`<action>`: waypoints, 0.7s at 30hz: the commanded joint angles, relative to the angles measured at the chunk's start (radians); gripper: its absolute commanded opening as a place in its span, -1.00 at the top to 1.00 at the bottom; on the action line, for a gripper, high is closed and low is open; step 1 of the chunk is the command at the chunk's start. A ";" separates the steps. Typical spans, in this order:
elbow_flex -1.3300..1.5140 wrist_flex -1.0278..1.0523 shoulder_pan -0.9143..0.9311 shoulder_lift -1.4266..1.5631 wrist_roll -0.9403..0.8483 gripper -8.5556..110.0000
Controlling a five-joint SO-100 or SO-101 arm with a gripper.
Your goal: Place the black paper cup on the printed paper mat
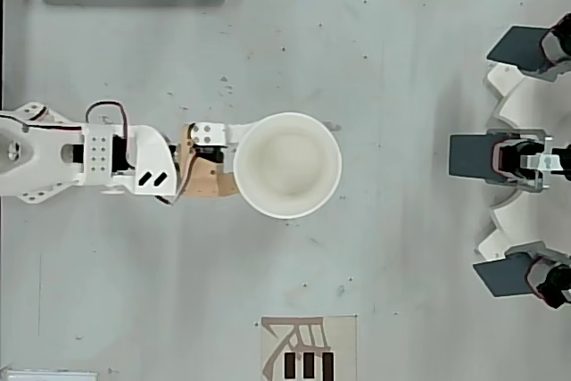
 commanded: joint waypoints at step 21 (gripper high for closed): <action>0.144 -0.063 0.242 0.175 -0.058 0.68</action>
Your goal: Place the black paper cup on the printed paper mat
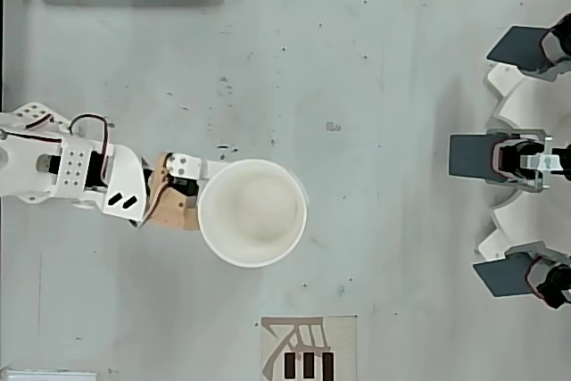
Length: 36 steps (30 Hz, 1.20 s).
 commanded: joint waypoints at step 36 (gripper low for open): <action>-0.681 -0.046 0.449 -0.673 -0.023 0.67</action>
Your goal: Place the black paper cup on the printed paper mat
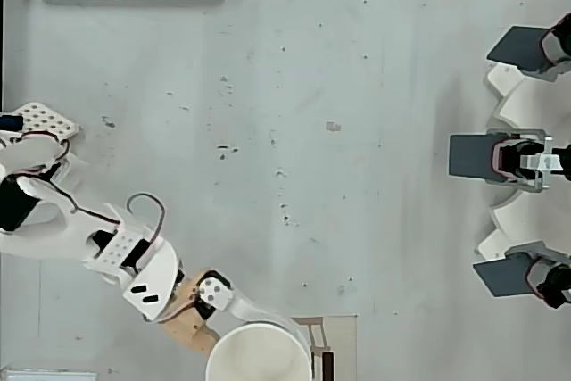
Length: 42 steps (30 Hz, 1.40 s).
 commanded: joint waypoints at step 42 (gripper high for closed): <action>-0.836 0.095 0.044 -0.746 -0.018 0.69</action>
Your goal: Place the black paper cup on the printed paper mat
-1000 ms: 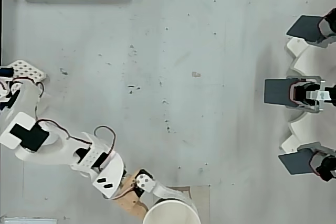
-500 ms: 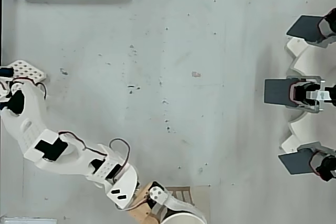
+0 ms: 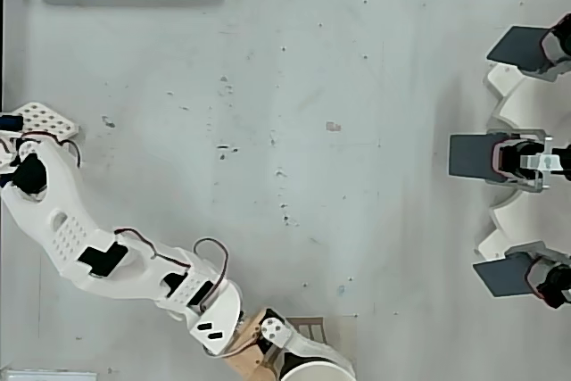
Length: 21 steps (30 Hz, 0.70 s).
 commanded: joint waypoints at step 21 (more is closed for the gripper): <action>-0.040 0.012 0.058 0.026 0.000 0.23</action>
